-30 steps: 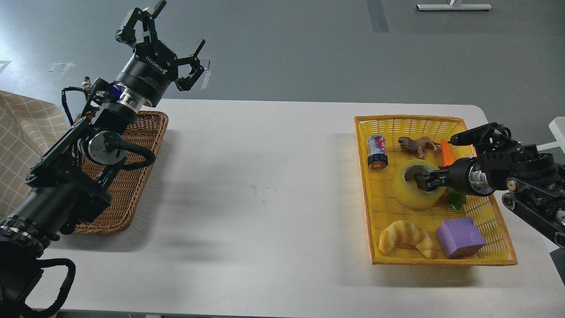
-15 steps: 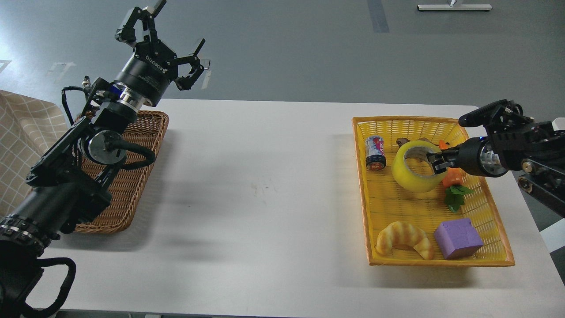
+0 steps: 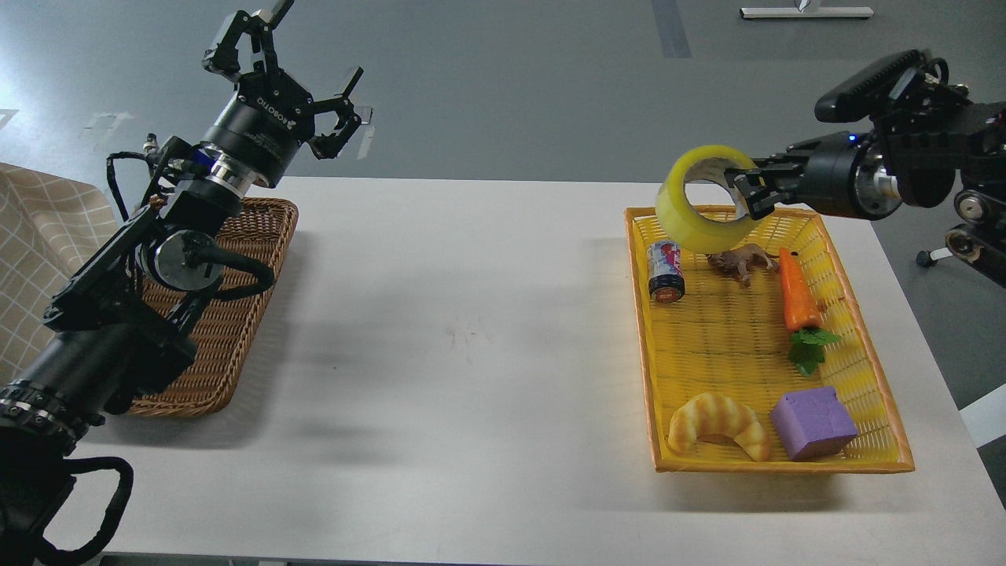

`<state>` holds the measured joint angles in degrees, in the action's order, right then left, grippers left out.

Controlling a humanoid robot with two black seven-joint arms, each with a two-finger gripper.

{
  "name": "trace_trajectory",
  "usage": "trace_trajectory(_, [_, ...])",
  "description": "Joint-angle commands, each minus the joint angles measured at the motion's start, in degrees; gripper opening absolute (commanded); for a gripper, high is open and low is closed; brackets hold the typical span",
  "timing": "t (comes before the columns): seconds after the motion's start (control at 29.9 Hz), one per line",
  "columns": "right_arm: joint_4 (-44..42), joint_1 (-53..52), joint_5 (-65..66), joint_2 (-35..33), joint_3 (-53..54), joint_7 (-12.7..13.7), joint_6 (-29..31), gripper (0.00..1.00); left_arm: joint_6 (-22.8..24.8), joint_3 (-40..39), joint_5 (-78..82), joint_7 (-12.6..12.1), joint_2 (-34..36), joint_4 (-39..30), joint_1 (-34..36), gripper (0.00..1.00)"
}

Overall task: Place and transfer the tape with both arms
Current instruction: 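Carry the tape roll out of the basket and set it on the table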

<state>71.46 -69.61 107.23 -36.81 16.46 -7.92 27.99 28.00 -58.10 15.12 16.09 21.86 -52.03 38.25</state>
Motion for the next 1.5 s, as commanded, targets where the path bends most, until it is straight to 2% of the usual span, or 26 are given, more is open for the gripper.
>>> trace_trajectory(0.0, [-1.3,-0.8,0.0,5.3,0.0,0.0,0.0,0.00,0.0,0.0,0.0,0.0,0.0,0.0,0.0,0.98])
trace_trajectory(0.37, [-15.9,-0.3,0.0,27.4,-0.7,0.0,0.0,0.00,0.0,0.0,0.0,0.0,0.1,0.0,-0.3,0.98])
trace_trajectory(0.57, [-23.3,0.7,0.1,35.9,-4.8,-0.1,0.0,0.00,0.0,-0.1,0.0,0.0,0.3,0.0,-0.5,0.98])
trace_trajectory(0.97, [-30.5,2.7,0.5,36.8,-6.5,0.0,0.0,0.00,0.0,-0.1,0.0,0.0,0.7,0.0,-0.5,0.98])
trace_trajectory(1.47, [-29.7,4.9,-0.2,36.8,-5.6,-0.2,0.0,0.00,0.0,-0.1,0.0,0.1,0.7,0.0,-0.5,0.98])
